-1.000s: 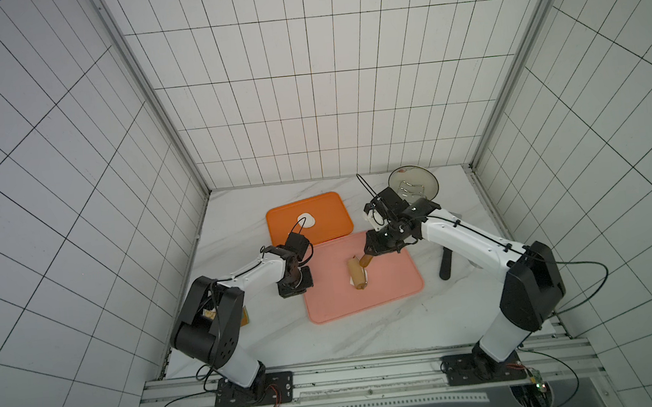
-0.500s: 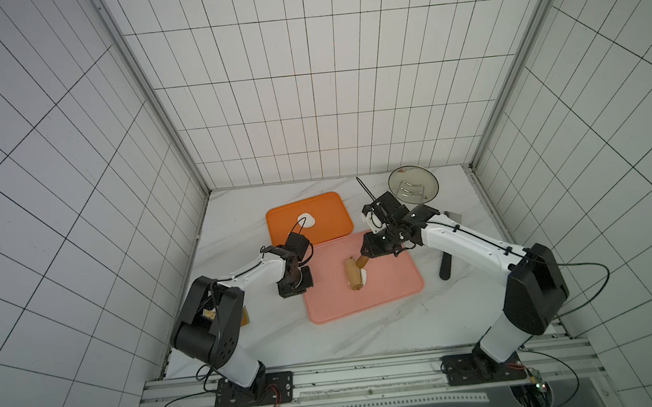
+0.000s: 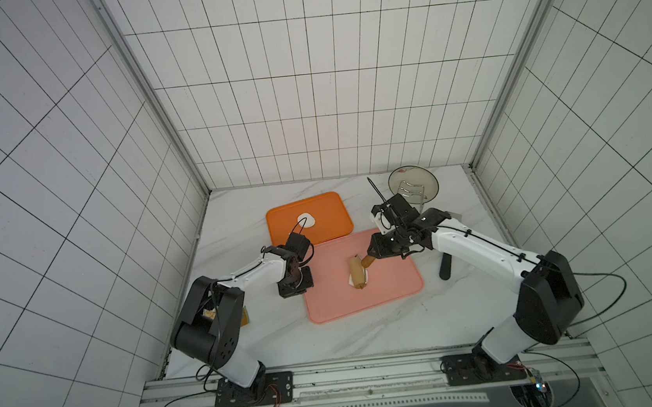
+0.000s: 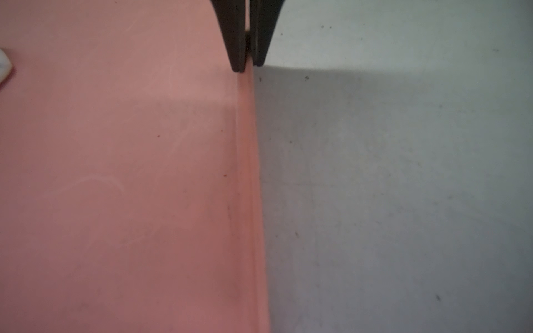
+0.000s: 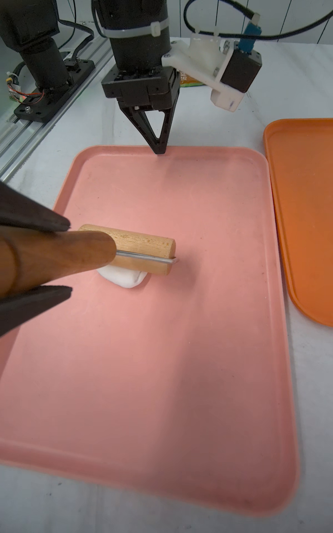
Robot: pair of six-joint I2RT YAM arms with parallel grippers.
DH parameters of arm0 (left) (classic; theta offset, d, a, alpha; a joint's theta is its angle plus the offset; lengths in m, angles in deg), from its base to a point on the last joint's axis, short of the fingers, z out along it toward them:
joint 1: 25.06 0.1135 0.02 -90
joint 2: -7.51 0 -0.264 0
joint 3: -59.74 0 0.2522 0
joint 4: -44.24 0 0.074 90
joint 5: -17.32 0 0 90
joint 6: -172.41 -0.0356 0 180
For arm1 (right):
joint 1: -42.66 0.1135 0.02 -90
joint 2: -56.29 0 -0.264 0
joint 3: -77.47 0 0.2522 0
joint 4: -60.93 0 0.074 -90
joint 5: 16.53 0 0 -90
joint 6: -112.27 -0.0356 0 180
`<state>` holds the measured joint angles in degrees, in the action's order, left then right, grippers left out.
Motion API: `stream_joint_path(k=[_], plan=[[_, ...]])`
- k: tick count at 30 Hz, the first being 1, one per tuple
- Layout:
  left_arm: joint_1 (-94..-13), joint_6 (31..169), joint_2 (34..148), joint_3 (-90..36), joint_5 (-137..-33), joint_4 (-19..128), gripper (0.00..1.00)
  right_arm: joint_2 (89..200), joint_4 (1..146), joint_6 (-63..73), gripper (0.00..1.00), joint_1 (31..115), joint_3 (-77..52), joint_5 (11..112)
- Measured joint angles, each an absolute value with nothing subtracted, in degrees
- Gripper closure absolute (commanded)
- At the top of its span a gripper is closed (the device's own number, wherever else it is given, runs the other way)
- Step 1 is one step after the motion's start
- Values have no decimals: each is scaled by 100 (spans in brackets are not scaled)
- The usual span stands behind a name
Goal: Roll out the dumpling wrappers from the dough
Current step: Flatten out the dough on the work surface.
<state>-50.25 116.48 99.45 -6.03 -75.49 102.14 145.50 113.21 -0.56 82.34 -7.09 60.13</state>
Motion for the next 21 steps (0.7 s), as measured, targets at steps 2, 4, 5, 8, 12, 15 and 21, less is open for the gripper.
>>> stream_joint_path(k=[2, 4, 5, 8, 12, 15, 21], plan=[[-5025, 11648, 9945, -603, -7549, 10214, 100, 14484, 11280, -62, 100, 8221, -628, 6041], [-5025, 11648, 9945, -603, -7547, 10216, 100, 14419, 11230, -71, 100, 8216, -550, 6065], [-5025, 11648, 9945, -603, -7547, 10216, 100, 14386, 11210, -75, 100, 8214, -515, 6082], [-5027, 11648, 9945, -603, -7547, 10216, 100, 14307, 11184, -95, 100, 8205, -438, 6137], [-5027, 11648, 9943, -603, -7547, 10216, 100, 14187, 11157, -121, 100, 8164, -327, 6185], [-5027, 11648, 9943, -603, -7544, 10216, 100, 14159, 11168, -132, 100, 8133, -312, 6227], [-5043, 11648, 9943, -603, -7523, 10216, 100, 14128, 11175, -134, 100, 8111, -283, 6277]])
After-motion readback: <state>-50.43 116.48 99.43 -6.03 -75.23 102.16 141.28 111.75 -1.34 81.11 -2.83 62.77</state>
